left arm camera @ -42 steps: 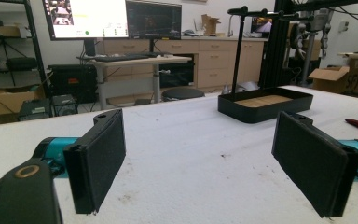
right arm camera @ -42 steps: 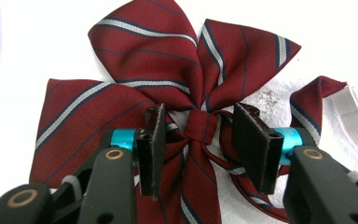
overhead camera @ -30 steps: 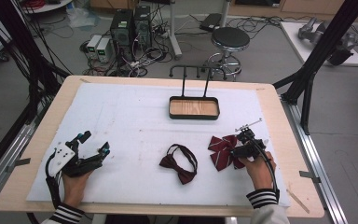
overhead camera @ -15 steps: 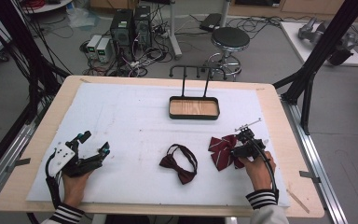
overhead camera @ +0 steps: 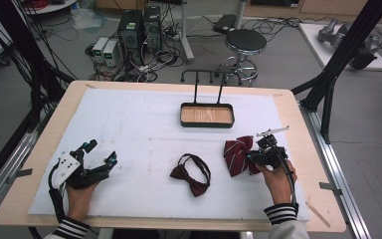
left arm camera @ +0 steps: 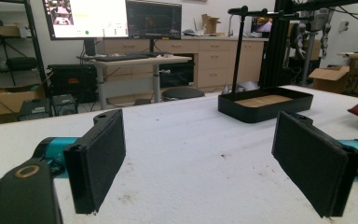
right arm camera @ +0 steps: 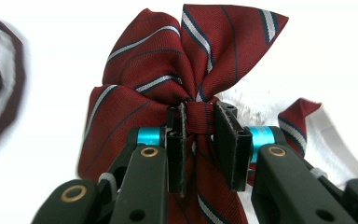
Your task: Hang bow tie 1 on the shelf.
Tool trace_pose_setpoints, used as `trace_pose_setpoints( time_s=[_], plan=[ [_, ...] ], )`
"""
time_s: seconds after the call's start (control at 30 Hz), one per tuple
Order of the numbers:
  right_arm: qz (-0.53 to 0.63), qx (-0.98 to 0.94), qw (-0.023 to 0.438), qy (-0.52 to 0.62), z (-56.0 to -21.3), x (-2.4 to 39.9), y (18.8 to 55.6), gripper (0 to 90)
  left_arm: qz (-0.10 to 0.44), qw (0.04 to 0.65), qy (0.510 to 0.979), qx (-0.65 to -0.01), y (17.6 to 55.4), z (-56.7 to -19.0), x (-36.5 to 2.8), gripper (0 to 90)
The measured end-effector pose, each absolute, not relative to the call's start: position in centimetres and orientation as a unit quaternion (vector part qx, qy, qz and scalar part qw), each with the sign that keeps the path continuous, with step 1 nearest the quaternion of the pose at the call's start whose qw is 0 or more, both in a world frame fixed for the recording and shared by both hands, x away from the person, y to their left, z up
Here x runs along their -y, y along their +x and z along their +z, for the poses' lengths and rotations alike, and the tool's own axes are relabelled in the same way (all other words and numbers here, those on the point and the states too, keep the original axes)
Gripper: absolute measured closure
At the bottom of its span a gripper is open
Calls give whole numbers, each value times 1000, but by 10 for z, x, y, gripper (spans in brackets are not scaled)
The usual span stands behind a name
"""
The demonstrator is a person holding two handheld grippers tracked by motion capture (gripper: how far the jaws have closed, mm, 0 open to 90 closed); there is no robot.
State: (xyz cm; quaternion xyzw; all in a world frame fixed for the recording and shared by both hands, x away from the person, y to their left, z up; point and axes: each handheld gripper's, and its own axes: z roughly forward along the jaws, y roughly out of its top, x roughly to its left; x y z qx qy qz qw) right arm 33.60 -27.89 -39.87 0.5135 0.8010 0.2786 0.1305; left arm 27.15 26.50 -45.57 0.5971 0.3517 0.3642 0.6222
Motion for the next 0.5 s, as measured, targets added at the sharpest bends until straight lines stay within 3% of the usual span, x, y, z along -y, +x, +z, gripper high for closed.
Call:
trace_pose_setpoints(
  time_s=[0.5],
  plan=[
    [405,-745,172,501,-378,289,326,754,364,622,597,-351,272,-456,-265,177]
  ],
)
